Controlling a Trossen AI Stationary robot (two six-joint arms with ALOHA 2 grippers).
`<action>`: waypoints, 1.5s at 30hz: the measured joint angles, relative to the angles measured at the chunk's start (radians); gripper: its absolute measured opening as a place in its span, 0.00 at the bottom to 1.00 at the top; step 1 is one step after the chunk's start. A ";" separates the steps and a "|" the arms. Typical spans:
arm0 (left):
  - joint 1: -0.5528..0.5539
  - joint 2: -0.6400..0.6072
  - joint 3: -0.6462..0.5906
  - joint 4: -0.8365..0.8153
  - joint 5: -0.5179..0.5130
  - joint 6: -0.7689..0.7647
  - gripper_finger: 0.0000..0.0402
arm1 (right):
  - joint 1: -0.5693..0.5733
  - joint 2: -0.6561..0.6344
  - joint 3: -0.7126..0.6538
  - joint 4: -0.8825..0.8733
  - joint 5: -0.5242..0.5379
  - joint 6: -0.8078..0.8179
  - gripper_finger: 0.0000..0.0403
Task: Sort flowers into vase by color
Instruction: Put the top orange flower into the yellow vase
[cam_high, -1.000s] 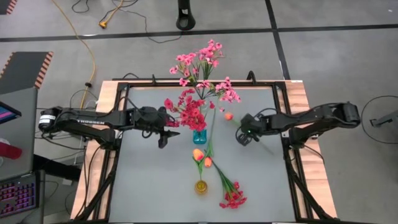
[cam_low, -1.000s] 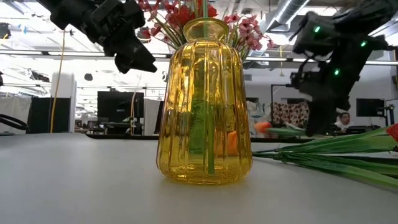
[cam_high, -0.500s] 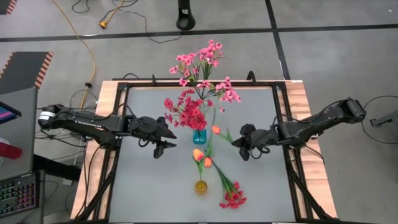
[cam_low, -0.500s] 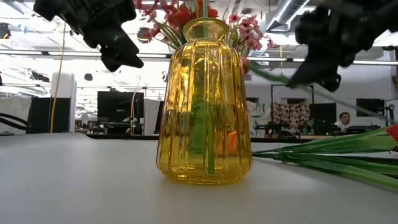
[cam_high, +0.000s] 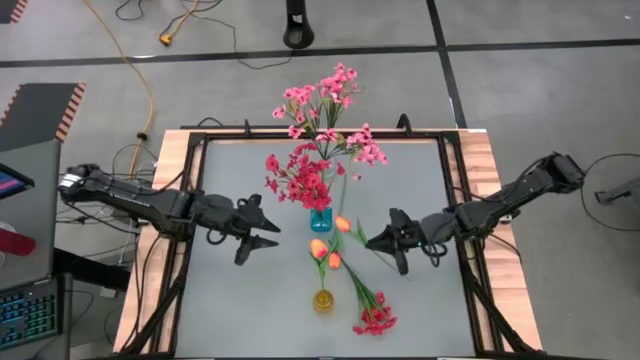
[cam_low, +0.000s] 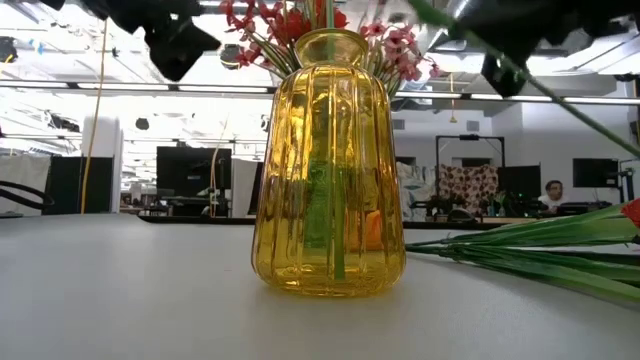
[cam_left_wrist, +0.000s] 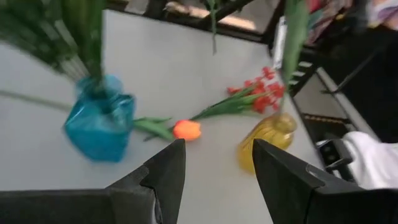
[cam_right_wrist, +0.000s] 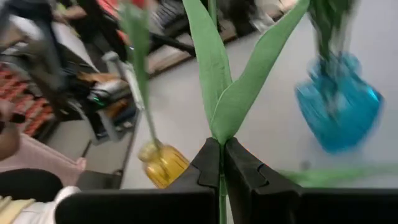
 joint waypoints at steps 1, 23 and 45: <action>-0.012 0.000 0.000 0.015 0.000 0.000 0.43 | 0.005 0.000 0.000 0.031 0.000 -0.025 0.09; -0.073 0.006 0.000 0.303 -0.001 0.130 0.43 | 0.062 0.040 0.000 0.628 -0.004 -0.385 0.09; -0.072 0.006 0.000 0.300 -0.038 0.175 0.43 | 0.118 0.615 0.172 1.314 -0.191 -0.551 0.09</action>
